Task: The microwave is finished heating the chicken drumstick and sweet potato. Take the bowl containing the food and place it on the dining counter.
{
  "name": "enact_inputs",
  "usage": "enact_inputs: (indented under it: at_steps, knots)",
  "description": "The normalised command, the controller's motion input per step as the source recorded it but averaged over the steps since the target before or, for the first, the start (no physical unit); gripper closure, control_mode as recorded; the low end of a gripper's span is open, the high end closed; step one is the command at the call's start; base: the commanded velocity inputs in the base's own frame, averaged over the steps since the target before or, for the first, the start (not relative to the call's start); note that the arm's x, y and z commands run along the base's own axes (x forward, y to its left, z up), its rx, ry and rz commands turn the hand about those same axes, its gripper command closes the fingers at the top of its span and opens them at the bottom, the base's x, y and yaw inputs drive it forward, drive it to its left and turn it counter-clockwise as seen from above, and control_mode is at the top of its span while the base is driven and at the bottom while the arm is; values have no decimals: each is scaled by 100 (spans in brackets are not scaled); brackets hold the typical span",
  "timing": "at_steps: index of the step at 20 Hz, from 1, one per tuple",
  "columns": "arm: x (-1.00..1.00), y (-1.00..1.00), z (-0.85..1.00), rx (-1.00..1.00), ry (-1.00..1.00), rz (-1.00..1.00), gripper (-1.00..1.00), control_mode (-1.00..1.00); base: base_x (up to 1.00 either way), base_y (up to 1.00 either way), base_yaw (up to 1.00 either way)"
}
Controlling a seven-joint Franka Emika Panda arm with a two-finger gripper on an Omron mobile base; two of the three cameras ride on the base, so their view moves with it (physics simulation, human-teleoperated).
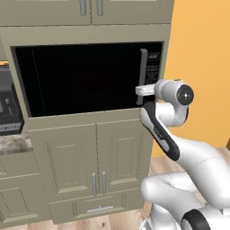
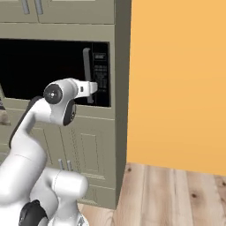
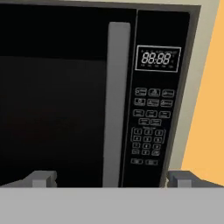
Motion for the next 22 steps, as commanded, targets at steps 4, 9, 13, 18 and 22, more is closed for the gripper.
enact_inputs:
  at_steps: [4,9,13,18,22]
  knots:
    - [73,0,0,0,0,0,-100,-100,0,0,0]
    - [69,0,0,0,0,0,-100,-100,0,0,0]
    - [67,0,0,0,0,0,-100,-100,0,0,0]
    - [69,0,0,0,0,0,-100,-100,0,0,0]
    - [66,0,0,0,0,0,-100,-100,0,0,0]
